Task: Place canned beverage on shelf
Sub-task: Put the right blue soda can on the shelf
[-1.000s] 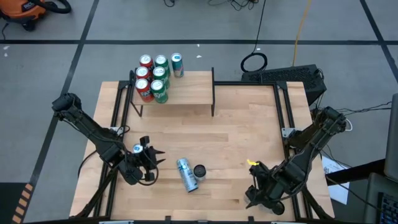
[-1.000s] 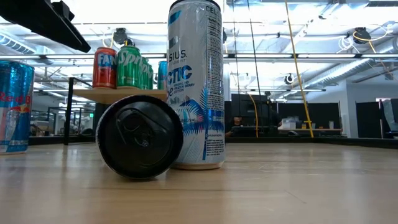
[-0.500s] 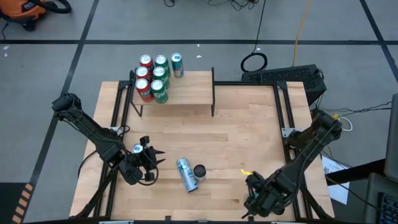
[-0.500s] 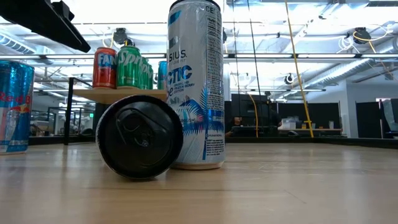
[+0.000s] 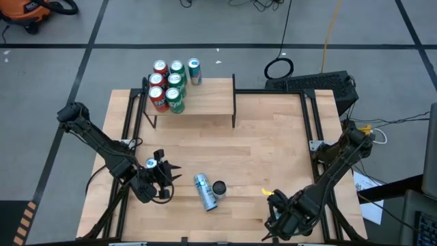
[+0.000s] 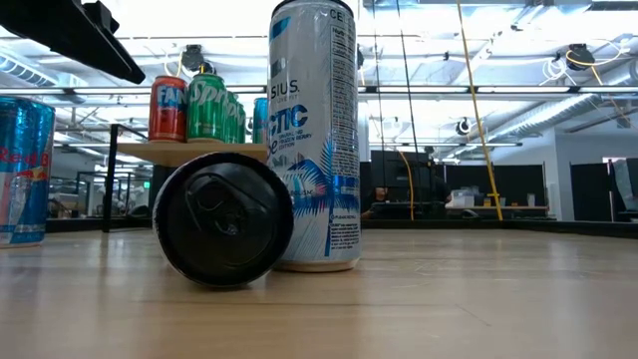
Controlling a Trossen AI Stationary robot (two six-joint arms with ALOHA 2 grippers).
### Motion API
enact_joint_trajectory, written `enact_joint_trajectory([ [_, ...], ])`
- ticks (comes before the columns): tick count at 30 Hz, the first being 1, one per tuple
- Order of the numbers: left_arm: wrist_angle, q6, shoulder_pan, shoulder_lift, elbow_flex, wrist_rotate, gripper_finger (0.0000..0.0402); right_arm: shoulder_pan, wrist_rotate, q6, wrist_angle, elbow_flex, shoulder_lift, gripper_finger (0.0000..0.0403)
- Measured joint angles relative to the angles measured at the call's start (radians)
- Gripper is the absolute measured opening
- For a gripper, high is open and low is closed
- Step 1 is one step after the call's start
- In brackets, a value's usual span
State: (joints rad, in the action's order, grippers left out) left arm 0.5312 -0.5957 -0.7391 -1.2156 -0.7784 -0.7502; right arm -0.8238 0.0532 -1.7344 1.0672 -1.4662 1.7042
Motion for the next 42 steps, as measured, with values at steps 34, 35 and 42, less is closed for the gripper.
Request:
enact_joint_trajectory([
  [34, -0.105, 0.200, 0.126, 0.000, 0.000, -0.002, 0.0151, 0.268, -0.275, 0.574, 0.190, -0.038, -0.064, 0.0217],
  [35, -0.136, 0.237, 0.143, 0.000, 0.000, 0.020, 0.0161, 0.290, -0.309, 0.625, 0.192, -0.054, -0.066, 0.0217],
  [42, -0.354, 0.483, 0.280, -0.012, 0.000, 0.132, 0.0260, 0.474, -0.409, 1.080, 0.013, -0.131, -0.067, 0.0217],
])
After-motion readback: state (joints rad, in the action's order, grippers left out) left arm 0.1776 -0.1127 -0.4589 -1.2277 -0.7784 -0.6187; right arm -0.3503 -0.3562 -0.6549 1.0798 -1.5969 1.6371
